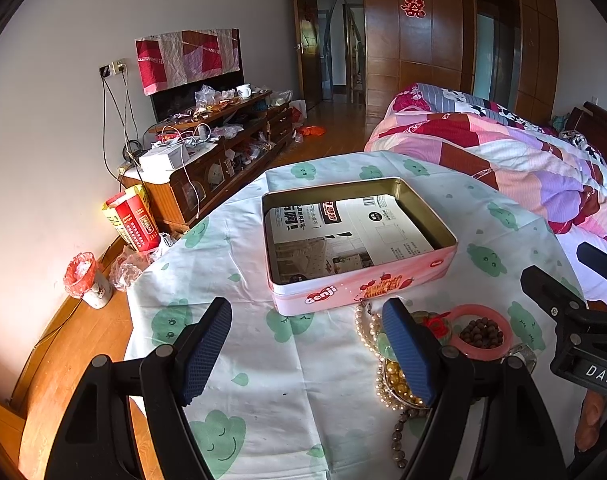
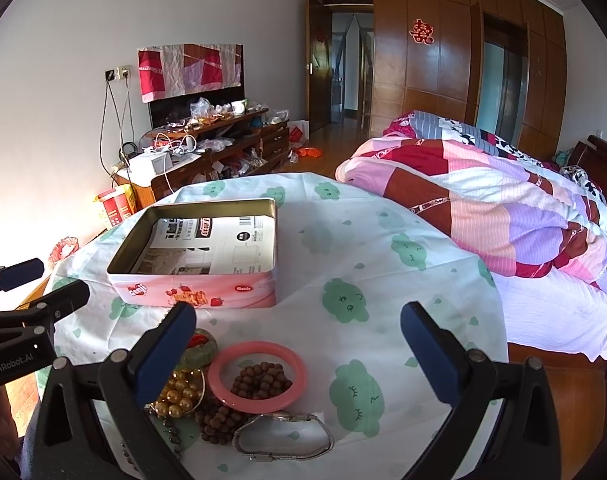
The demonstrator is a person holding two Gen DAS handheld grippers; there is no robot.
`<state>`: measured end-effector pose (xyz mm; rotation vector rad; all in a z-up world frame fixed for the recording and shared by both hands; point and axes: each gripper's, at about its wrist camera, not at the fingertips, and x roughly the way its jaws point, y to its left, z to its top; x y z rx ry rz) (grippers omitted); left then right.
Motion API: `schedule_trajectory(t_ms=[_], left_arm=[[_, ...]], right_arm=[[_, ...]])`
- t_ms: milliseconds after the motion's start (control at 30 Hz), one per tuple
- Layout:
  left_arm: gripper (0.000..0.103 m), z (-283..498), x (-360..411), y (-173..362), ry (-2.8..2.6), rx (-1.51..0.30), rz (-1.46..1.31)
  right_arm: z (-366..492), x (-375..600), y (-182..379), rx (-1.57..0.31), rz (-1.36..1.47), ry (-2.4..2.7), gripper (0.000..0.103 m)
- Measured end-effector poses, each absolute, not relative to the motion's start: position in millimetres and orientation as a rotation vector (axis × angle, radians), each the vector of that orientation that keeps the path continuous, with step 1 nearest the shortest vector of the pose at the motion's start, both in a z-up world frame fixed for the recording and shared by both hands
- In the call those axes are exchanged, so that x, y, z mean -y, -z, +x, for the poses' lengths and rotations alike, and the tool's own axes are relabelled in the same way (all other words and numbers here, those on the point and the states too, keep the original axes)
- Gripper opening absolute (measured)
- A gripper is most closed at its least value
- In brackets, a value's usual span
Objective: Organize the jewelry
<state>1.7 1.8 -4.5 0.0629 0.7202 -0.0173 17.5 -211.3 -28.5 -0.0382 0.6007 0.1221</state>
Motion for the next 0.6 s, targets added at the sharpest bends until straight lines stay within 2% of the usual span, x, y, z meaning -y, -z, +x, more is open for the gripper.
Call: schedule_trajectory(t_ms=[600], left_arm=[[0.078, 2.3, -1.1, 9.6, 0.019, -0.729, 0.067]], right_arm=[[17.7, 211.3, 29.0, -0.602, -0.040, -0.122, 0.103]])
